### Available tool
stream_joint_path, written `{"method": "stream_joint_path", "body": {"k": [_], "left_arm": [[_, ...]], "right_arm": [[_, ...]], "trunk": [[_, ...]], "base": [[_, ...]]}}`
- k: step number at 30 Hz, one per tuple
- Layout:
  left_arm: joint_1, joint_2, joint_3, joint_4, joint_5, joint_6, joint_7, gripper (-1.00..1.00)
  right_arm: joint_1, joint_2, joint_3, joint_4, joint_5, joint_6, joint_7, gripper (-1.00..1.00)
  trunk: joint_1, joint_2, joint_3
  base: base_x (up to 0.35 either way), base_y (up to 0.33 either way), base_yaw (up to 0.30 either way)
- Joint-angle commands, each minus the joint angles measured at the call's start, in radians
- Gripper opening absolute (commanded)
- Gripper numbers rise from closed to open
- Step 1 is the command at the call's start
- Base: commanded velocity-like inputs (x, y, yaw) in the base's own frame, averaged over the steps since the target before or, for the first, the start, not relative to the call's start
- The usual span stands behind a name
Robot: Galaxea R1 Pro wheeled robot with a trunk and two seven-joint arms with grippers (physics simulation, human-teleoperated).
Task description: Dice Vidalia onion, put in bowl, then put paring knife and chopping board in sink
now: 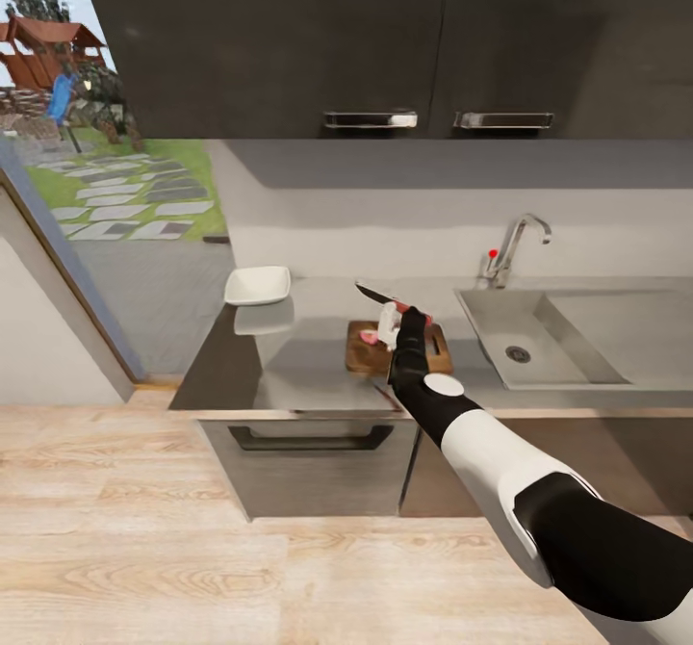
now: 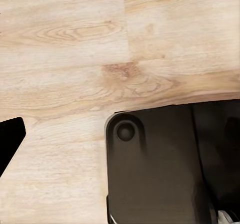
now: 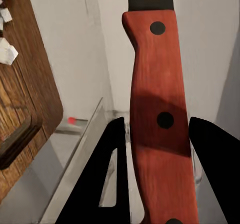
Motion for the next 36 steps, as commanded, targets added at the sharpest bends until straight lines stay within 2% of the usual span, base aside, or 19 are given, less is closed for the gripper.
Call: {"method": "stream_joint_path", "body": {"k": [1, 11, 29, 33, 35, 36], "left_arm": [[0.000, 0.001, -0.008, -0.002, 0.010, -0.001, 0.004, 1.00], [0.000, -0.009, -0.008, 0.006, 0.009, 0.001, 0.004, 1.00], [0.000, -0.011, -0.008, 0.008, 0.009, 0.001, 0.004, 1.00], [0.000, -0.013, -0.008, 0.014, 0.009, 0.001, 0.003, 1.00], [0.000, -0.014, -0.008, 0.016, 0.009, 0.001, 0.003, 1.00], [0.000, -0.014, -0.008, 0.017, 0.009, 0.001, 0.003, 1.00]], "right_arm": [[-0.001, 0.000, 0.007, 0.013, 0.003, 0.008, 0.004, -1.00], [-0.001, 0.000, 0.008, 0.146, 0.002, 0.008, 0.056, -1.00], [-0.002, 0.000, 0.008, 0.151, 0.005, 0.008, 0.061, -1.00], [-0.001, 0.000, 0.005, 0.118, 0.006, 0.007, 0.055, -1.00], [-0.001, 0.000, 0.000, 0.014, 0.004, 0.009, 0.054, -1.00], [-0.001, 0.000, -0.002, -0.076, -0.001, 0.010, 0.059, -1.00]], "trunk": [[0.001, -0.002, -0.002], [0.001, -0.002, -0.002], [0.001, -0.002, -0.002], [0.001, -0.002, -0.002], [0.001, -0.002, -0.002], [0.001, -0.002, -0.002]], "base": [[0.089, 0.122, 0.000], [0.013, 0.017, 0.000], [0.000, 0.027, 0.000], [0.000, 0.000, 0.000], [0.000, 0.000, 0.000], [0.000, 0.000, 0.000]]}}
